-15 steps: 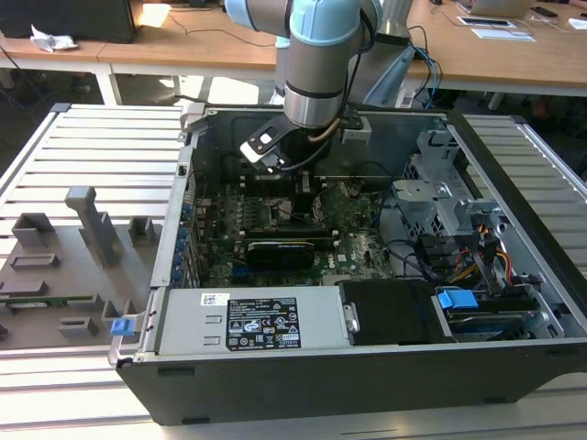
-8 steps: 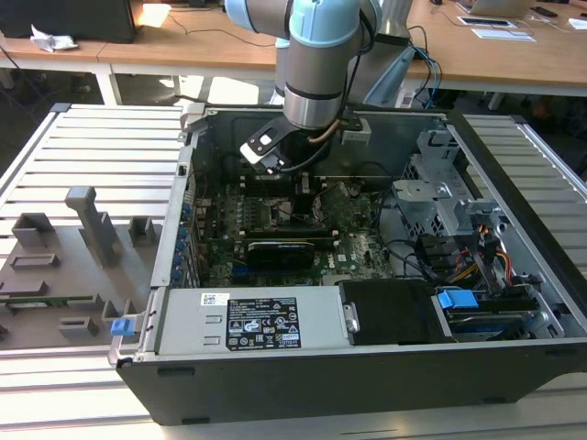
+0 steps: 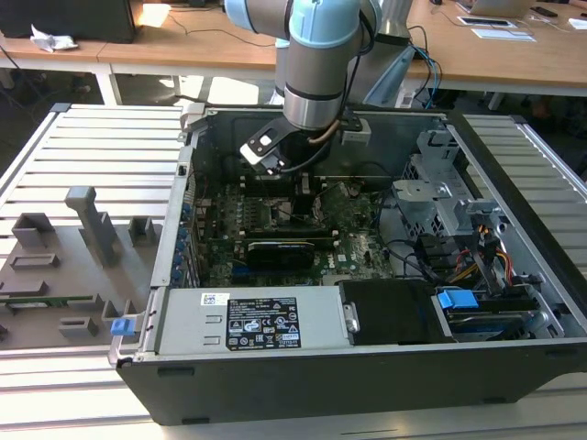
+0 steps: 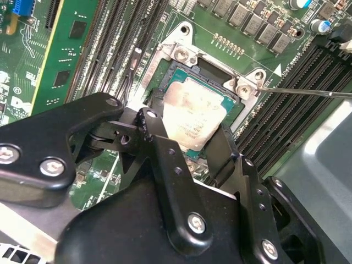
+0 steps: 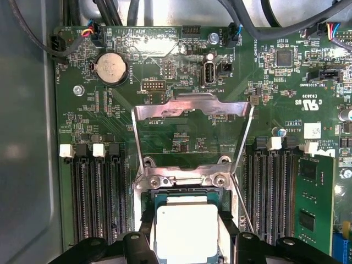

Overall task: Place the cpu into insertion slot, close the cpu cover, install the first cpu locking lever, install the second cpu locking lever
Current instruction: 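Place the cpu into insertion slot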

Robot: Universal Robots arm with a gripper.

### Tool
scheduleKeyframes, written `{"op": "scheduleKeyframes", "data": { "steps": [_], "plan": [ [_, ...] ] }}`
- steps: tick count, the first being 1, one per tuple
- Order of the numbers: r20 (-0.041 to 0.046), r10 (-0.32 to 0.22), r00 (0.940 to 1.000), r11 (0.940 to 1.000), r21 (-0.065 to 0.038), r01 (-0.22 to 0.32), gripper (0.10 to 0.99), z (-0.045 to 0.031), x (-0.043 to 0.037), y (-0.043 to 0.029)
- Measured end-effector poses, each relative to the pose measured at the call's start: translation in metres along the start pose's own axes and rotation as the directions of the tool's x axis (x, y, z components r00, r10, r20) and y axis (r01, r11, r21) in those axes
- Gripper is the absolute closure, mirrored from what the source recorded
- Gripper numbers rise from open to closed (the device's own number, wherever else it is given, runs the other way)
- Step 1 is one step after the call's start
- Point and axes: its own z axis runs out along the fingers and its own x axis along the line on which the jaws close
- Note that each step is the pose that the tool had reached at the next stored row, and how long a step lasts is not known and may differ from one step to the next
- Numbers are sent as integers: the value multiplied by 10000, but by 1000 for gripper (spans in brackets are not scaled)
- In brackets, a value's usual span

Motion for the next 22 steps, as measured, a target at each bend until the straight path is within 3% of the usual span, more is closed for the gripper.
{"op": "scheduleKeyframes", "data": {
  "steps": [15, 17, 22],
  "plan": [
    [5, -64, 10000, 10000, -6, 64, 549, -1, -6, 0],
    [-1, -65, 10000, 10000, -5, 65, 471, -1, -5, 0],
    [10, -65, 10000, 10000, -1, 65, 471, -22, -8, -1]
  ]
}}
